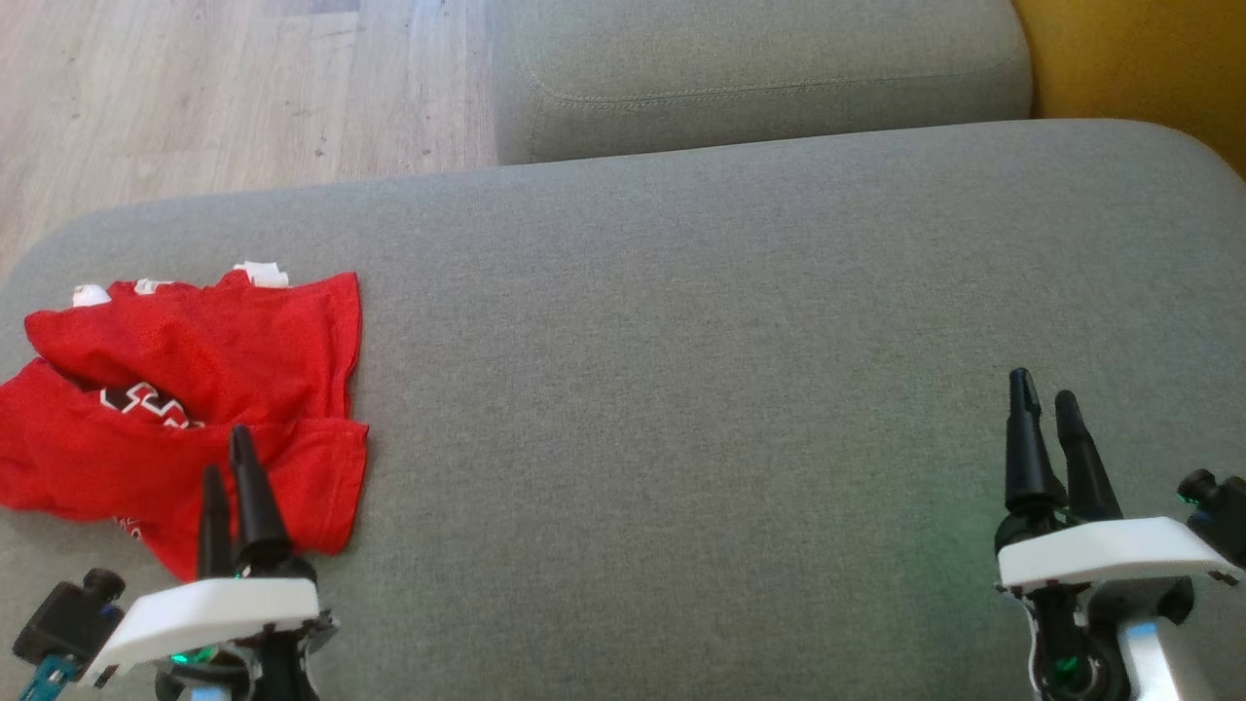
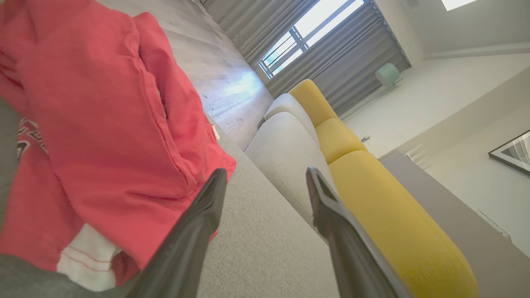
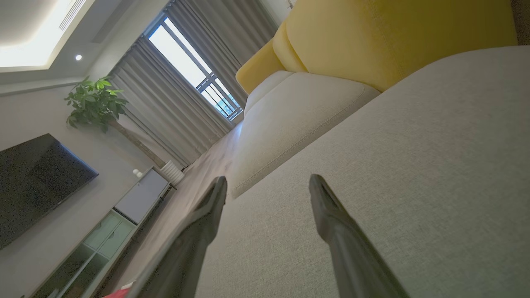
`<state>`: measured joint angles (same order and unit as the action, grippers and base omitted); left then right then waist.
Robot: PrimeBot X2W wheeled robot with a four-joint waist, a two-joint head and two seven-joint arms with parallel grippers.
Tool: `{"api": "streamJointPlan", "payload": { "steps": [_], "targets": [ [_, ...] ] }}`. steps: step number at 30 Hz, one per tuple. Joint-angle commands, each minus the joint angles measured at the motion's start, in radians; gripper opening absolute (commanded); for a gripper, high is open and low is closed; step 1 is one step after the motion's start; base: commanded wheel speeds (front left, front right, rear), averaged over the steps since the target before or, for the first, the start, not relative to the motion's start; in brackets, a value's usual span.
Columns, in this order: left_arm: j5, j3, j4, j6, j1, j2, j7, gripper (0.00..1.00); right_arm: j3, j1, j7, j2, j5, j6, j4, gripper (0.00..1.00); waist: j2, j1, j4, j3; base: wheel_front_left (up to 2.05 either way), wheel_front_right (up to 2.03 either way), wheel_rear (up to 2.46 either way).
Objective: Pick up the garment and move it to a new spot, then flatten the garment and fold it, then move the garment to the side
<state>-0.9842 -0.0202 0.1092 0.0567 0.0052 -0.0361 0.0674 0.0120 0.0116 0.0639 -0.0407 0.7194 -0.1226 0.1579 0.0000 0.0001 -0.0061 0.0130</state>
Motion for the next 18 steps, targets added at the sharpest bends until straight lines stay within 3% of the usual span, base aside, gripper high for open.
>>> {"api": "streamJointPlan", "payload": {
  "steps": [1, 18],
  "targets": [
    [0.043, -0.002, -0.049, -0.008, -0.031, -0.01, 0.013, 1.0, -0.02, 0.051, 0.018, -0.006, -0.05, -0.004, -0.046, 1.0, 0.0, -0.0001, 0.0, 0.0, 0.0, 0.0, 0.0],
    [0.398, 0.088, -0.06, -0.037, -0.018, -0.011, 0.064, 1.0, -0.062, 0.043, 0.068, -0.007, -0.351, -0.005, -0.051, 1.0, 0.0, -0.0001, 0.005, 0.001, 0.0, 0.0, 0.0]
  ]
}}
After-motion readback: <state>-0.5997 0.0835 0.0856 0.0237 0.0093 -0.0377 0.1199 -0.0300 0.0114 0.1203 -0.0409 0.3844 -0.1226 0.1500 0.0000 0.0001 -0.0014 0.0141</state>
